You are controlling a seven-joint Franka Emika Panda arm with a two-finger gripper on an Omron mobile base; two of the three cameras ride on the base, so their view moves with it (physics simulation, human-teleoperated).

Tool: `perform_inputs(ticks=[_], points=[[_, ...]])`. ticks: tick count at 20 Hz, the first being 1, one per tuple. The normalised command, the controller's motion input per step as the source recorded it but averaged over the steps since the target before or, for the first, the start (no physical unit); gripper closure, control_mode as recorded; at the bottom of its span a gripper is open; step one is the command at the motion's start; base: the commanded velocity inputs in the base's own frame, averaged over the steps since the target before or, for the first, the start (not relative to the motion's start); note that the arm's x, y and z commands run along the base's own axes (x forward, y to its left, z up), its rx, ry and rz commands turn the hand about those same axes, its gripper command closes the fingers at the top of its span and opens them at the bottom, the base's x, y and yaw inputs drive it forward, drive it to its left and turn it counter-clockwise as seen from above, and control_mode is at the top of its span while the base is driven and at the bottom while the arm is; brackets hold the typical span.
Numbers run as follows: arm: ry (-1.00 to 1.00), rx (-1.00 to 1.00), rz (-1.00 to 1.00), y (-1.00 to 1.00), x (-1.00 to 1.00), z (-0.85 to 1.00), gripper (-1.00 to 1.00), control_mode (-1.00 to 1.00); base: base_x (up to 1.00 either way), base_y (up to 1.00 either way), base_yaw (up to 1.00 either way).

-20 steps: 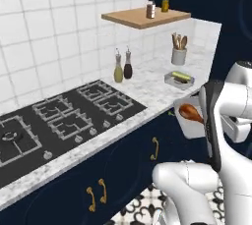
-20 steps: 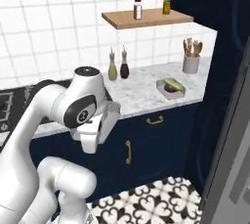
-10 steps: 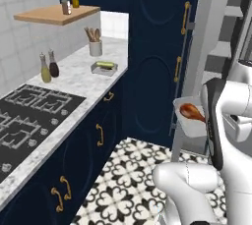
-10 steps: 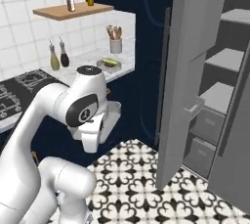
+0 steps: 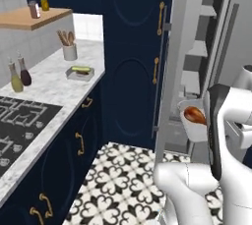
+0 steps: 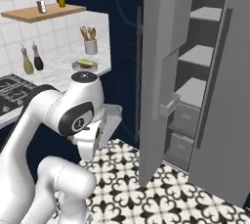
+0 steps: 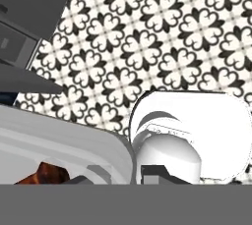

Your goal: Take the meat container that has the chicken drumstick and place it on the second highest rack of the freezer. Then take the vegetable container that has the potato and corn and place it on the highest rack of the freezer.

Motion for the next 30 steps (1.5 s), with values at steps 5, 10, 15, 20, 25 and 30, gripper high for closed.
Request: perform_inputs(ticks=[5, 10, 15, 20, 25, 30], points=[[0.00, 0.00, 0.00, 0.00, 0.00, 0.00, 1.00, 1.00, 0.31, -0.24, 0.11], [0.00, 0.00, 0.00, 0.00, 0.00, 0.00, 1.00, 1.00, -0.14, -0.52, 0.24], [0.00, 0.00, 0.00, 0.00, 0.00, 0.00, 1.00, 1.00, 0.36, -0.43, 0.39], [0.00, 0.00, 0.00, 0.00, 0.00, 0.00, 1.00, 1.00, 0.03, -0.86, 0.36], [0.00, 0.00, 0.00, 0.00, 0.00, 0.00, 1.00, 1.00, 0.04, -0.74, 0.36], [0.00, 0.00, 0.00, 0.00, 0.00, 0.00, 1.00, 1.00, -0.02, -0.82, 0.23]])
